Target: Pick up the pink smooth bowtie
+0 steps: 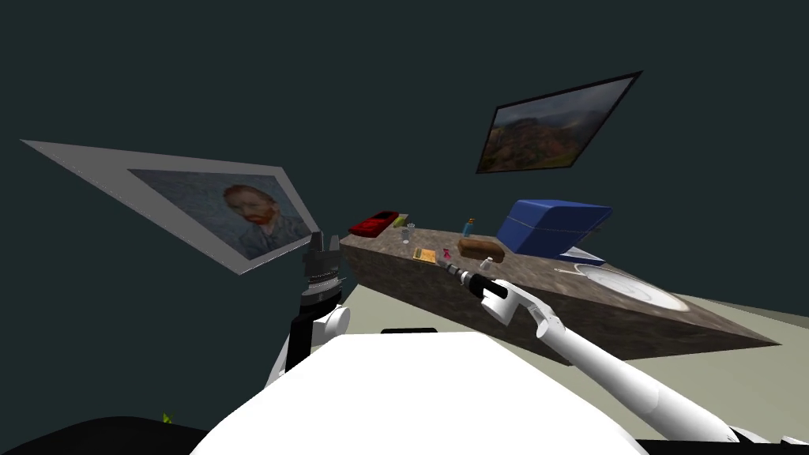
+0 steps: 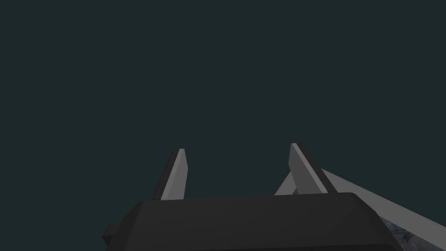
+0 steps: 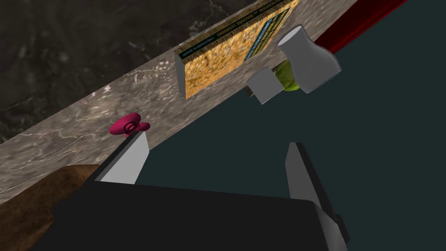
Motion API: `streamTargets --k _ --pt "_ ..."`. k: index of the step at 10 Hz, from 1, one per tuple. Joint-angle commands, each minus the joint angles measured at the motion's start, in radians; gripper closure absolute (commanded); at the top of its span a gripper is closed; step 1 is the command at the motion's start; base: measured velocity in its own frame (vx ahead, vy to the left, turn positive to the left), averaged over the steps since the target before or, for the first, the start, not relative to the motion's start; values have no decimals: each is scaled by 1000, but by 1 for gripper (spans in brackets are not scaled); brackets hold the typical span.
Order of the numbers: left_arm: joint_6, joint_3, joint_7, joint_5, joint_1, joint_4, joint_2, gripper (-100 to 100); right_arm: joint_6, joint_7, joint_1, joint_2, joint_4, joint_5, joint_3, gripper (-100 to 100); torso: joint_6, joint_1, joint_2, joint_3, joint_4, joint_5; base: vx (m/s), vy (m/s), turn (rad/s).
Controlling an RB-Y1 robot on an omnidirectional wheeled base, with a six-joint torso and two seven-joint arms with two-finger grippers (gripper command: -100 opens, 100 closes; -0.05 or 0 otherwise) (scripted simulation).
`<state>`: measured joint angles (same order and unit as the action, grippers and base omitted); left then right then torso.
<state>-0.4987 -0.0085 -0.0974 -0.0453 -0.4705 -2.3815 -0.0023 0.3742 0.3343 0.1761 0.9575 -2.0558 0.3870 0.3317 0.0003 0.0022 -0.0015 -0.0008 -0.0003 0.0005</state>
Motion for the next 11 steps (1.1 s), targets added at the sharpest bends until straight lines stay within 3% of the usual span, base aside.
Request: streamTargets --k 1,2,3,7,8,11 --pt "0 0 0 0 0 0 0 0 42 8 -15 33 11 22 8 -100 0 0 0 0 0 0 22 33 61" --pt "0 0 0 0 0 0 0 0 71 25 -32 71 30 49 26 -100 0 -1 0 0 0 0 35 34 111" --pt "0 0 0 0 0 0 0 0 91 25 -32 76 30 49 26 -100 0 0 -1 0 0 0 31 24 58" --pt "0 0 0 0 0 0 0 0 234 68 -77 194 87 130 75 -100 0 -1 -2 -1 -1 0 52 34 113" --pt "0 0 0 0 0 0 0 0 234 68 -77 196 87 130 75 -100 0 -1 -3 -1 -1 0 51 23 61" --pt "0 0 0 0 0 0 0 0 314 91 -105 266 126 180 105 -100 1 -1 -1 -1 0 0 51 29 92"
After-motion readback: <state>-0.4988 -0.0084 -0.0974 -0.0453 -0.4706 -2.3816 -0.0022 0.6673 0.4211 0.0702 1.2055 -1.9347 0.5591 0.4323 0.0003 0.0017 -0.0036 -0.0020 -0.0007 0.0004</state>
